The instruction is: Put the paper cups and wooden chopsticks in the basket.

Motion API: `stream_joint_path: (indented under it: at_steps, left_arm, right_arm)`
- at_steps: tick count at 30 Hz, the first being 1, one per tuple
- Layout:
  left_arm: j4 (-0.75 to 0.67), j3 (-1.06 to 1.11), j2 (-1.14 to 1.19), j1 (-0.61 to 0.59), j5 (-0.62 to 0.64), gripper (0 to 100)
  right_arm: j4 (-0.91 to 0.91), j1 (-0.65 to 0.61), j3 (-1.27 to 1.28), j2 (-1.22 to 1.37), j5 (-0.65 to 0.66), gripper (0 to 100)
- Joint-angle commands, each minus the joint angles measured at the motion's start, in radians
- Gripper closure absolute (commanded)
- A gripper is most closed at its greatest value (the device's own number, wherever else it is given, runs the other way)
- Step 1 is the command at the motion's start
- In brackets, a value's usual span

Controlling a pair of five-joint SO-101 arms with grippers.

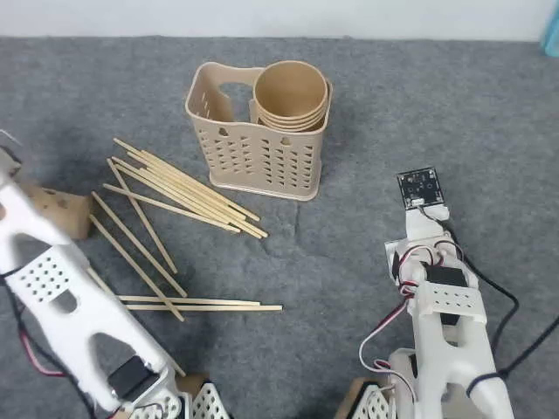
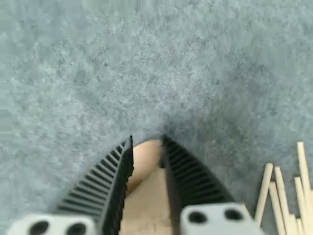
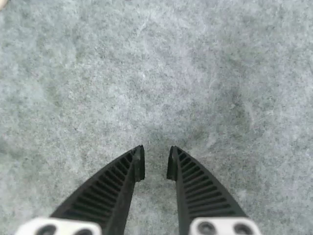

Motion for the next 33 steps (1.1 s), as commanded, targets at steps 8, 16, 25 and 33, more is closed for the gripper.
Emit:
stream_joint_path:
  at_steps: [8,16,25,33]
  left_arm:
    - [0.037,0.728,-0.46,0.084,-0.146,96]
    - [0.035,1.127,-0.732,0.157,-0.218,96]
    - [0.035,1.3,-0.899,0.169,-0.318,95]
    - [0.035,1.411,-0.925,0.14,-0.463,95]
  right_arm:
    - [-0.016,-0.007,-0.009,-0.033,0.021,90.8]
    - [-0.016,-0.007,-0.009,-0.033,0.021,90.8]
    - [-0.015,-0.007,-0.009,-0.033,0.021,90.8]
    - [-0.013,-0.007,-0.009,-0.033,0.021,90.8]
